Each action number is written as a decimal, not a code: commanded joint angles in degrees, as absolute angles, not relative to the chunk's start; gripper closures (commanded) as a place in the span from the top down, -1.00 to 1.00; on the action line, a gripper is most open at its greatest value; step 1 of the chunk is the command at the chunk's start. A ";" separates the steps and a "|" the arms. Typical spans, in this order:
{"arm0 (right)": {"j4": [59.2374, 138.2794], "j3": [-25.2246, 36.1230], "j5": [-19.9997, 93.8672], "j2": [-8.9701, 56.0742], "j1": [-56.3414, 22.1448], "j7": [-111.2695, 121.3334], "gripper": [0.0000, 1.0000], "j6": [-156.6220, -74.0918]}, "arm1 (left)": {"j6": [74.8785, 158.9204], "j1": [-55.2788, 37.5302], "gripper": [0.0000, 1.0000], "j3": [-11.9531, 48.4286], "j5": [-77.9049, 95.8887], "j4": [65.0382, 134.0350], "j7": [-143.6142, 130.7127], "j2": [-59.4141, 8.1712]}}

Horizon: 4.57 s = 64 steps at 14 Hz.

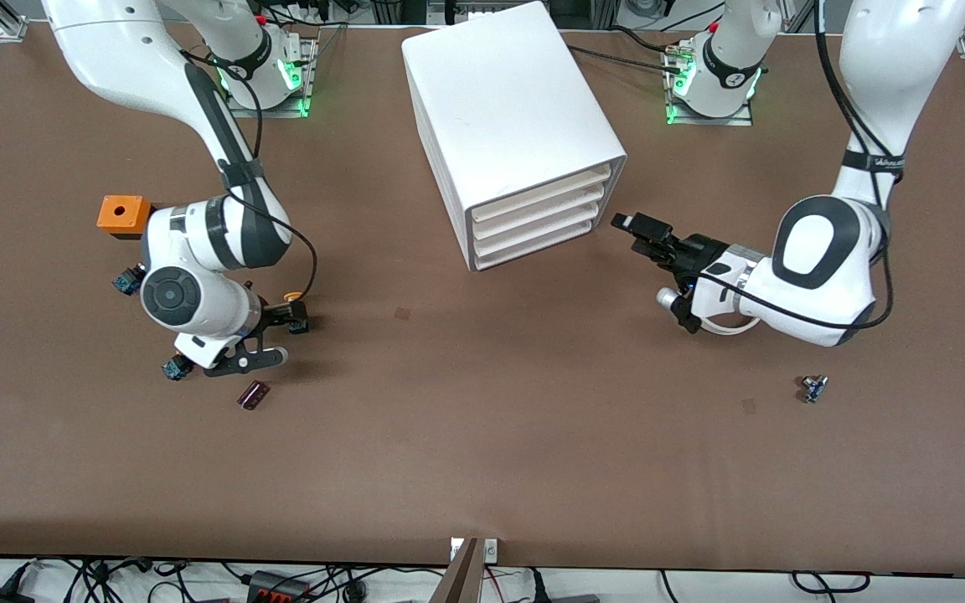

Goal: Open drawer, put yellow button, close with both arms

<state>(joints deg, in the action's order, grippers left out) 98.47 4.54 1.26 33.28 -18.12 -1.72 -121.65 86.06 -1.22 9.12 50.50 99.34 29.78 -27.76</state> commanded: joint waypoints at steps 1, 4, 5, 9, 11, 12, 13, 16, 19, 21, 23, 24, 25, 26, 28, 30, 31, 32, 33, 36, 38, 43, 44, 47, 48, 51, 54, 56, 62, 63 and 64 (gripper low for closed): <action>98.09 4.57 1.76 35.33 -19.25 -2.64 1.00 -123.48 | 89.63 -1.23 0.98 10.10 54.84 105.10 36.63 -26.10; 99.22 4.57 1.67 35.51 -19.16 -2.29 1.00 -122.61 | 91.40 -1.05 0.71 14.05 55.11 106.87 38.67 -25.84; 99.49 4.57 1.67 35.51 -19.33 -2.29 1.00 -122.17 | 91.58 -0.71 0.70 14.93 55.28 108.27 39.28 -25.67; 99.75 4.57 1.49 36.30 -19.42 -2.20 1.00 -122.08 | 91.67 -0.44 0.65 15.20 56.60 110.91 46.04 -25.75; 99.76 4.57 1.49 37.00 -19.42 -2.55 1.00 -122.08 | 91.76 -0.53 0.54 15.21 59.05 112.58 49.11 -25.93; 99.93 4.57 1.49 37.00 -19.42 -2.55 1.00 -121.99 | 91.76 -0.79 0.40 15.29 60.02 113.72 50.70 -26.10; 100.19 4.57 1.49 37.00 -19.42 -2.55 1.00 -121.91 | 91.76 -0.97 0.32 15.29 60.99 114.69 50.97 -25.93; 100.72 4.40 1.49 37.09 -19.60 -2.55 1.00 -121.90 | 91.67 -1.93 -0.21 15.55 61.17 115.22 53.34 -26.28; 100.90 4.39 1.49 37.09 -20.13 -2.46 0.57 -121.91 | 91.49 -1.41 -0.92 15.56 61.08 114.53 53.53 -26.37; 100.90 4.39 1.49 37.35 -20.21 -2.46 0.27 -121.90 | 91.67 -1.41 -0.99 15.30 60.91 113.13 53.44 -26.89; 100.81 4.39 1.49 37.35 -20.13 -2.20 0.05 -121.90 | 91.67 -0.80 -0.99 14.86 60.47 110.76 53.44 -28.65; 100.81 4.39 1.49 37.35 -20.13 -1.94 -0.11 -121.90 | 91.67 -0.36 -0.99 14.33 59.95 108.74 53.35 -29.96; 100.64 4.39 1.49 37.35 -20.04 -1.67 -0.31 -121.90 | 91.67 -0.09 -0.99 13.72 59.07 106.55 53.35 -31.80; 100.37 4.39 1.49 37.18 -20.04 -1.67 -0.45 -121.90 | 91.67 0.00 -0.99 13.36 58.80 104.26 53.26 -33.38; 99.67 4.39 1.49 36.48 -20.13 -1.41 -0.69 -121.90 | 91.67 -0.09 -0.99 11.78 58.80 99.25 53.00 -36.90; 97.48 4.31 1.67 34.72 -20.39 -1.58 -0.84 -121.30 | 91.76 0.00 -0.99 10.64 58.80 95.82 52.74 -38.84; 95.82 4.31 1.67 34.11 -20.74 -1.58 -0.90 -120.68 | 91.67 -0.09 -0.98 10.20 58.80 95.02 52.65 -39.02; 93.36 4.31 1.76 33.93 -21.44 -1.58 -0.91 -119.46 | 91.67 0.00 -0.88 10.11 58.80 94.92 52.65 -39.02; 90.38 4.31 1.76 33.84 -21.53 -1.50 -0.96 -118.05 | 91.67 0.00 -0.49 9.93 58.71 94.92 52.39 -38.76; 82.98 4.13 1.76 32.79 -21.88 -1.14 -1.00 -115.31 | 91.06 0.44 1.00 9.76 55.66 93.09 46.70 -38.15; 80.52 1.33 1.84 30.60 -21.97 -1.23 -1.00 -115.23 | 87.65 1.32 1.00 9.76 51.88 89.23 37.40 -36.84; 70.69 -4.22 1.58 29.53 -25.47 -6.74 -1.00 -108.03 | 81.39 1.76 1.00 9.84 33.62 82.53 15.50 -31.83; 68.58 -4.22 1.58 29.97 -26.97 -9.55 -1.00 -107.58 | 81.30 1.76 1.00 9.84 29.57 82.36 12.42 -29.99; 66.19 -4.13 1.49 30.58 -32.41 -16.24 -1.00 -108.10 | 81.39 1.67 1.00 10.46 17.53 82.18 7.38 -27.77; 64.88 -4.13 1.49 31.19 -33.91 -18.61 -1.00 -108.19 | 81.56 1.67 1.00 10.46 14.27 82.18 7.38 -27.77; 60.83 -4.13 1.41 34.53 -38.83 -25.73 -1.00 -108.63 | 84.10 1.58 1.00 9.76 9.07 79.74 7.64 -27.95; 56.70 -3.60 1.14 38.66 -42.71 -29.52 -1.00 -109.86 | 85.08 1.67 1.00 9.67 4.13 78.13 7.56 -29.35; 56.51 -3.87 1.14 39.64 -43.42 -31.28 -1.00 -112.14 | 87.17 1.58 1.00 8.71 3.52 78.13 7.12 -29.44; 56.51 -3.69 1.05 42.80 -46.75 -31.90 -1.00 -112.85 | 87.45 1.85 1.00 8.17 -1.14 77.87 -0.86 -29.71; 56.51 -3.69 1.05 43.24 -47.11 -31.82 -1.00 -112.59 | 87.54 1.85 1.00 8.17 -1.14 77.78 -2.10 -30.23; 56.51 -3.78 1.14 43.33 -47.37 -31.82 -1.00 -112.41 | 87.54 2.11 1.00 8.26 -0.53 77.96 -3.07 -30.41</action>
